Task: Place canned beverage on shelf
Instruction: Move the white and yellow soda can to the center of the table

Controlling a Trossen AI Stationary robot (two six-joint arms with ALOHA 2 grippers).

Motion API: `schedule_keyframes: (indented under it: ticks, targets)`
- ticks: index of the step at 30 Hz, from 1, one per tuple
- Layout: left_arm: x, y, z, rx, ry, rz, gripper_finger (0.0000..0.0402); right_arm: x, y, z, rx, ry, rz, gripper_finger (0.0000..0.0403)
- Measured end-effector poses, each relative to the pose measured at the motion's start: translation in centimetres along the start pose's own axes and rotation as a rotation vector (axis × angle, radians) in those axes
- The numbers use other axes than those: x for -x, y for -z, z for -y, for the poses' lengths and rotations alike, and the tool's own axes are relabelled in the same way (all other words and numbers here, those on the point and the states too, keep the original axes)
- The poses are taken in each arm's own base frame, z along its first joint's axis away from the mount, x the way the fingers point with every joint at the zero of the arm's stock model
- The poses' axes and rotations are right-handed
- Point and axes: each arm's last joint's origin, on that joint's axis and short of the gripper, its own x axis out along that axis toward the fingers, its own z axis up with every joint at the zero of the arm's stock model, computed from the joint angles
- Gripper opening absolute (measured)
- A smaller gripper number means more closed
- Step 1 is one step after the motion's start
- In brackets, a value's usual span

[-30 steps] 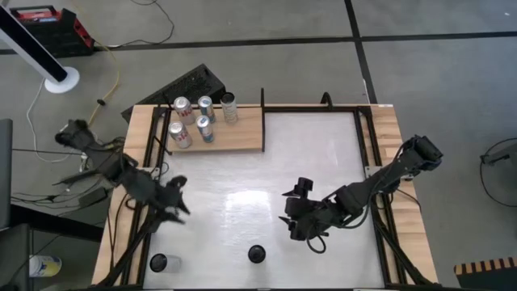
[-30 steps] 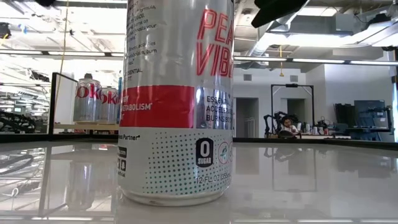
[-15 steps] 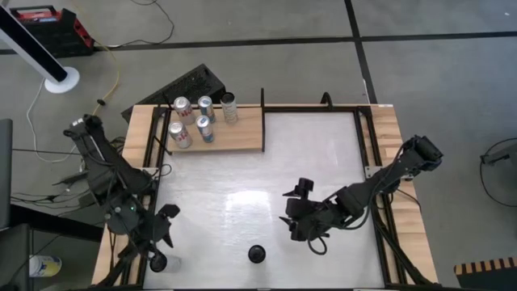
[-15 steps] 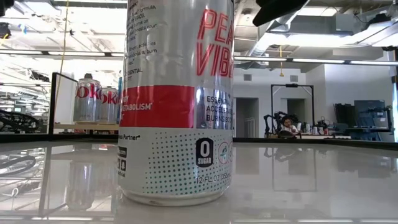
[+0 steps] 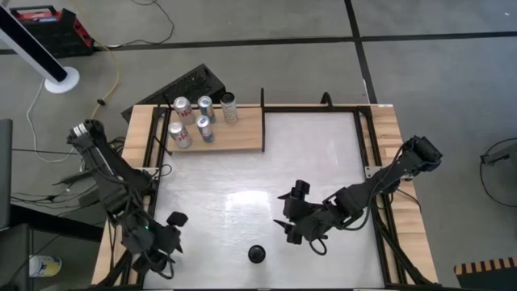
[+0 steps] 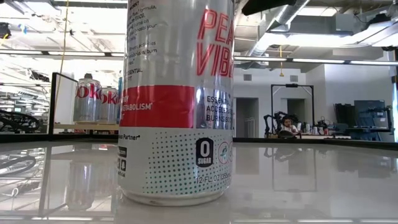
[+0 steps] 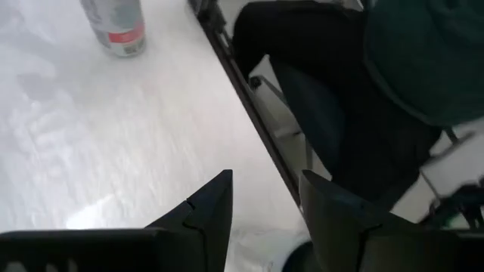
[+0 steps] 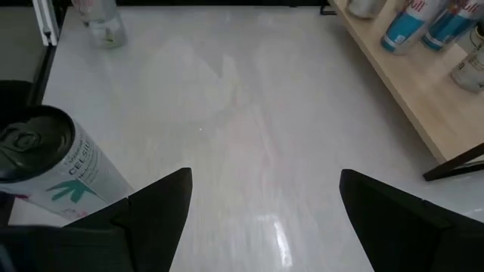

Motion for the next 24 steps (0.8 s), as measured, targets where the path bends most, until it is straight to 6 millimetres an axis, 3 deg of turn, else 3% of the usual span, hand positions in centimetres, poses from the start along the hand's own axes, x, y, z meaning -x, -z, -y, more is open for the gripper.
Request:
schedule_keyframes:
  ticks: [5,16,24]
  targets:
    - [-1.1,-0.2,0.0,0.068,-0.005,-0.005,0.0169,-0.7,0.5,-0.3,-0.007,0.001,-0.025,0.036]
    - [-1.3,-0.6,-0.4,0.173,0.046,-0.02,0.0277,-1.6,1.5,-1.1,-0.026,-0.019,-0.085,0.036]
    - [-0.8,-1.4,0.7,0.246,0.146,-0.07,0.0292,-1.7,1.2,-0.8,-0.026,-0.016,-0.079,0.036]
